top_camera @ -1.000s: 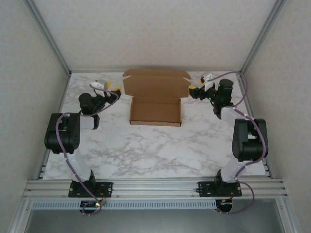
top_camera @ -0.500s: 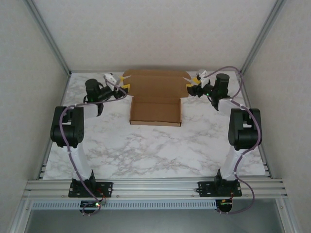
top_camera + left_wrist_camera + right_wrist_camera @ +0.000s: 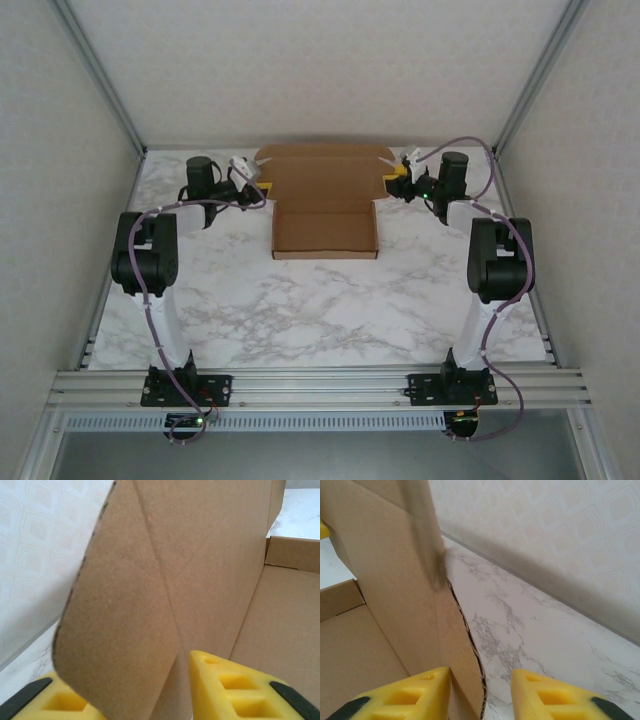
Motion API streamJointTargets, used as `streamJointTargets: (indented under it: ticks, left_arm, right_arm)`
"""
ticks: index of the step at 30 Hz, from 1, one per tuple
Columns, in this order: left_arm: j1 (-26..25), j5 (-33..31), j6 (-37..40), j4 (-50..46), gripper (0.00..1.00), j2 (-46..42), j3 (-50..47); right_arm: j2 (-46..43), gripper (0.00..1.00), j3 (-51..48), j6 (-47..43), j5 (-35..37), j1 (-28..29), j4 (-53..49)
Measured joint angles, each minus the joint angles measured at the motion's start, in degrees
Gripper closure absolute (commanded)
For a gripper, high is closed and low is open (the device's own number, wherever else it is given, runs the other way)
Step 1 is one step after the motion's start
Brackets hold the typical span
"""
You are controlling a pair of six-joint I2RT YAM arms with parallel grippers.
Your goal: Fold the paper box
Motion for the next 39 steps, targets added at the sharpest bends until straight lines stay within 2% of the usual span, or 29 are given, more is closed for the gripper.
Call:
streamJointTargets:
  ticks: [5,8,13,16,17,21,27,32,35,39]
  left_arm:
    - [0.0,0.6,0.0,-0.3,0.74,0.0,0.0]
    - [0.0,0.6,-0.4,-0.5,0.75,0.0,0.0]
    - [-0.1,0.3,-4.6,0.7,0.8,0.0,0.0]
    - [-0.5,-1.7,-8.9,3.7,0.97,-0.1,-0.9]
    - [-0.8,-3.5,-10.8,4.8,1.0,-0.1,-1.3]
    - [-1.9,-10.1,-17.4,8.4,1.0,-0.6,-3.2]
    - [-5.0,-22.0,-27.3,12.7,1.0,-4.1,-8.8]
    - [-8.2,-33.3,-34.8,14.7,1.0,-6.4,-12.2]
    - [-10.1,-40.5,-39.8,15.8,0.94,-7.1,-13.6]
    - [-12.5,-50.5,-46.3,16.5,0.92,-8.5,-15.4]
  right_arm:
    - [0.5,0.74,1.2,-0.8,0.0,0.5,-1.0]
    - [0.8,0.84,2.3,-1.6,0.0,1.3,-2.4]
    - [0.7,0.93,2.5,-2.1,1.1,2.6,-3.2]
    - [0.4,0.96,2.3,-1.6,3.2,3.3,-3.3]
    - [0.2,0.97,2.2,-1.5,4.7,3.7,-3.4]
    - [-1.4,1.0,1.1,0.4,10.3,5.7,-3.1]
    - [-2.5,1.0,1.2,8.5,21.5,9.1,-4.0]
    - [-3.5,1.0,1.4,17.3,34.5,13.7,-4.6]
    - [-3.7,1.0,1.9,21.6,43.2,17.1,-5.0]
    - [-3.7,1.0,1.9,26.2,54.4,21.9,-5.1]
